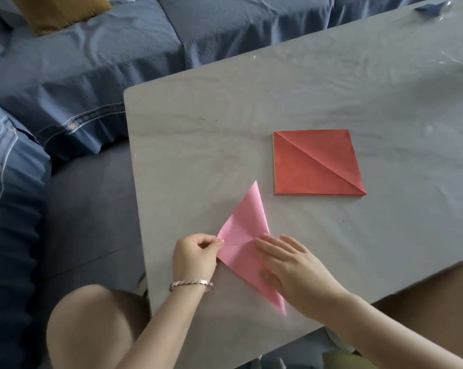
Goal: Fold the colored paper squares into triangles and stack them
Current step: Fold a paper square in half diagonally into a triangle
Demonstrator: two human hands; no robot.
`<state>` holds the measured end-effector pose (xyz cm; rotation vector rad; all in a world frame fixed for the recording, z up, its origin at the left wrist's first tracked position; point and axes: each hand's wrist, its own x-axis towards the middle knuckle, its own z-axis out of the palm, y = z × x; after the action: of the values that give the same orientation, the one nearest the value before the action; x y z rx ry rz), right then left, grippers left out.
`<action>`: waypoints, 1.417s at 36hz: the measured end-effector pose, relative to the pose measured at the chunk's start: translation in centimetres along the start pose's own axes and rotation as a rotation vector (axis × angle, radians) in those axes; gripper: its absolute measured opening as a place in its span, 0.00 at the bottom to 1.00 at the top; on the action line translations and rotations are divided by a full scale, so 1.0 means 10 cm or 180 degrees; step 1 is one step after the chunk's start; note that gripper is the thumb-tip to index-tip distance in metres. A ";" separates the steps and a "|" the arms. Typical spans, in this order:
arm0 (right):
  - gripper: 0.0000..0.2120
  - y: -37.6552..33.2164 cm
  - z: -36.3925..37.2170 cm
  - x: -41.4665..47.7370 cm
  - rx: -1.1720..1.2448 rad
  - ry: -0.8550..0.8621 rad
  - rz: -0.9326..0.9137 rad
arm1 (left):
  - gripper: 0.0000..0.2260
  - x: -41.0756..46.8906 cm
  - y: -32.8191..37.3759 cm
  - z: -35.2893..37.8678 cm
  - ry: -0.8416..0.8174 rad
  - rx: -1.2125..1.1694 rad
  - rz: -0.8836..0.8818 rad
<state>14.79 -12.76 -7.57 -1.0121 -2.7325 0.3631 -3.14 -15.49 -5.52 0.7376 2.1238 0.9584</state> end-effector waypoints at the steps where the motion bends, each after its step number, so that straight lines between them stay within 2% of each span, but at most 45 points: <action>1: 0.25 0.00 0.03 -0.03 -0.0034 -0.0043 0.0025 | 0.08 0.01 -0.01 0.00 0.0020 0.0078 0.0038; 4: 0.20 0.03 0.10 -0.06 -0.0134 -0.0147 0.0103 | 0.06 0.02 0.00 0.02 0.0031 0.0268 0.0095; 8: 0.29 0.07 0.07 0.05 -0.0270 -0.0097 0.0411 | 0.07 0.04 0.00 0.01 0.0007 0.0302 0.0096; 11: 0.24 0.10 0.07 0.21 -0.0391 -0.0044 0.0596 | 0.07 0.04 0.00 0.00 -0.0022 0.0277 0.0085; 16: 0.21 0.20 0.09 0.54 -0.0403 -0.0184 0.0739 | 0.08 0.05 -0.01 -0.01 -0.0040 0.0240 0.0066; 18: 0.21 0.24 0.07 0.68 -0.0456 -0.0067 0.0789 | 0.09 0.06 -0.02 0.00 -0.0059 0.0244 0.0052; 22: 0.22 0.32 0.06 0.92 -0.0498 -0.0295 0.0781 | 0.03 0.08 -0.01 0.01 -0.0075 0.0196 -0.0018; 26: 0.15 0.34 0.06 1.02 -0.0456 -0.0220 0.0890 | 0.06 0.07 -0.03 0.00 -0.0070 0.0132 -0.0055; 29: 0.22 0.35 0.05 0.94 -0.0445 -0.0398 0.0787 | 0.08 0.07 -0.02 0.00 -0.0069 0.0168 -0.0019; 33: 0.29 0.36 0.03 0.66 -0.0177 -0.0358 0.0733 | 0.11 0.07 -0.03 -0.01 -0.0040 0.0179 -0.0002; 36: 0.31 0.37 0.05 0.42 -0.0118 -0.0232 0.0578 | 0.11 0.06 -0.03 0.00 -0.0026 0.0179 0.0030; 44: 0.37 0.25 0.05 0.00 -0.0155 -0.0523 0.0301 | 0.11 0.05 -0.06 0.01 0.0014 0.0185 0.0147; 51: 0.50 0.24 0.02 -0.15 -0.0058 -0.0832 0.0165 | 0.11 0.06 -0.09 0.03 0.0048 0.0285 0.0247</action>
<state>17.36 -11.99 -8.63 -1.1135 -2.9476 0.5135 -3.44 -15.50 -6.62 0.8653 2.1768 0.9167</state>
